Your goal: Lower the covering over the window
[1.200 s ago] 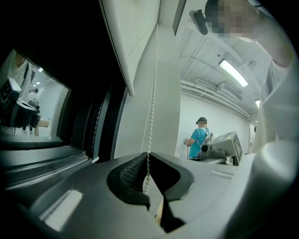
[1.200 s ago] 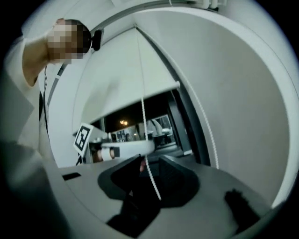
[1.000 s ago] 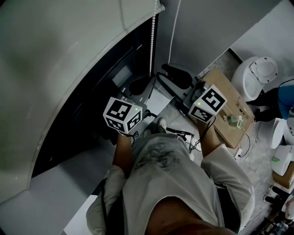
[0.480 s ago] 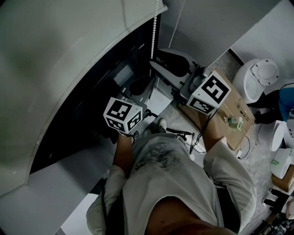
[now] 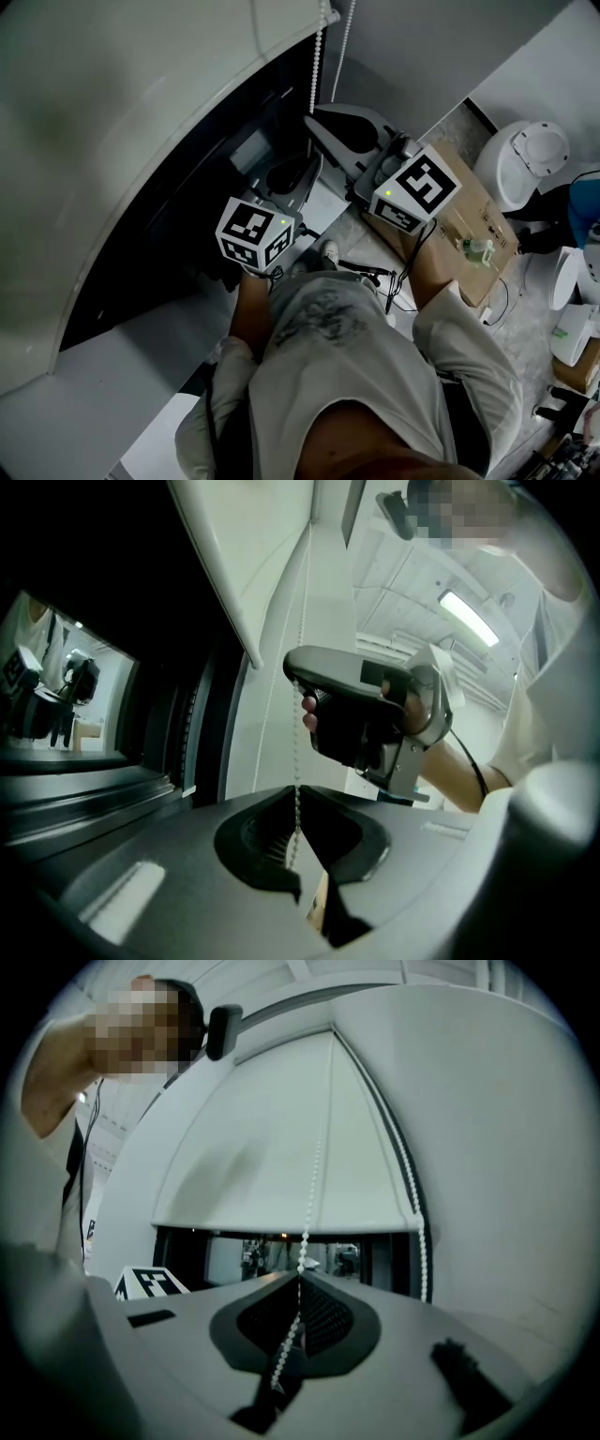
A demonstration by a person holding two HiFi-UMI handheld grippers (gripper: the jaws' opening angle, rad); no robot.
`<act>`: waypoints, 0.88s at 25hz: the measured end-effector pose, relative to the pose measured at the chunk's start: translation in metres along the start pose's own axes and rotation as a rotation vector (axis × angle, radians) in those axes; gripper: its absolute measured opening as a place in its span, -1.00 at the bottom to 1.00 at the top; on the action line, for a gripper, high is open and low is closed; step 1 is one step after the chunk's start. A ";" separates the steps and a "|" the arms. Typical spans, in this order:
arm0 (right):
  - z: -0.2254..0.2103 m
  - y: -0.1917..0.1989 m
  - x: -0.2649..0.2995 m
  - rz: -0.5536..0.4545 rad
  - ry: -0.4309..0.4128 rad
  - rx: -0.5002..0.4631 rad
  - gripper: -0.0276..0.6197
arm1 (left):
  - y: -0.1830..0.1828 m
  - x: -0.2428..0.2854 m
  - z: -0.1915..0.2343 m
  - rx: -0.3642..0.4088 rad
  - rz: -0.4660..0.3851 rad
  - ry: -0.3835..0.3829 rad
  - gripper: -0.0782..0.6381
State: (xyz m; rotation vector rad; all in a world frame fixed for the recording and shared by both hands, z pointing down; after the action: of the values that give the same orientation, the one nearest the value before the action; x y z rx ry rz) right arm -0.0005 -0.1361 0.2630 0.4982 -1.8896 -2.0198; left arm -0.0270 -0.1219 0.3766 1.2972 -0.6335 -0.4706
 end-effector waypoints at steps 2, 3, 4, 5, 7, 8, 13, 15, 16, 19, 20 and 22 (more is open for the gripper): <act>0.002 0.013 0.002 0.044 0.001 -0.010 -0.86 | 0.014 0.001 0.000 -0.015 0.021 -0.005 -0.73; 0.004 0.020 0.002 0.057 -0.001 -0.005 -0.86 | 0.020 0.001 0.000 -0.030 0.025 -0.003 -0.73; 0.005 0.026 0.002 0.068 -0.001 0.001 -0.86 | 0.027 0.000 0.000 -0.040 0.031 -0.003 -0.73; 0.007 0.033 0.002 0.079 -0.001 0.007 -0.86 | 0.034 0.000 0.001 -0.044 0.042 -0.005 -0.73; 0.011 0.046 0.003 0.100 -0.002 0.018 -0.86 | 0.048 -0.001 0.002 -0.049 0.067 -0.008 -0.73; 0.013 0.052 0.004 0.109 -0.003 0.024 -0.86 | 0.054 -0.001 0.003 -0.053 0.078 -0.010 -0.73; 0.018 0.078 0.006 0.153 0.001 0.049 -0.86 | 0.079 0.000 0.005 -0.073 0.123 -0.013 -0.73; 0.020 0.087 0.008 0.172 0.002 0.056 -0.86 | 0.088 0.001 0.006 -0.082 0.143 -0.014 -0.73; 0.021 0.092 0.009 0.182 0.001 0.058 -0.86 | 0.093 0.001 0.007 -0.088 0.152 -0.014 -0.73; 0.022 0.105 0.011 0.210 0.003 0.064 -0.86 | 0.105 0.004 0.009 -0.105 0.176 -0.015 -0.73; 0.022 0.110 0.011 0.220 0.005 0.066 -0.86 | 0.110 0.005 0.010 -0.108 0.187 -0.015 -0.73; 0.021 0.118 0.010 0.237 0.010 0.073 -0.86 | 0.118 0.007 0.009 -0.117 0.207 -0.012 -0.73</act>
State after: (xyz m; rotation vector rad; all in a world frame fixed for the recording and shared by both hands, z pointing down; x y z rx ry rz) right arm -0.0189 -0.1300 0.3814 0.2858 -1.9215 -1.7992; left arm -0.0315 -0.1073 0.4941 1.1059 -0.7315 -0.3403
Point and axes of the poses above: the fingertips, and each gripper's own axes: x forward along the fingers, z to its left, y out of its underside, the point moved 3 cm from there along -x, backward along the fingers, and after that the axes turned 3 degrees about z, right-handed, at the moved point
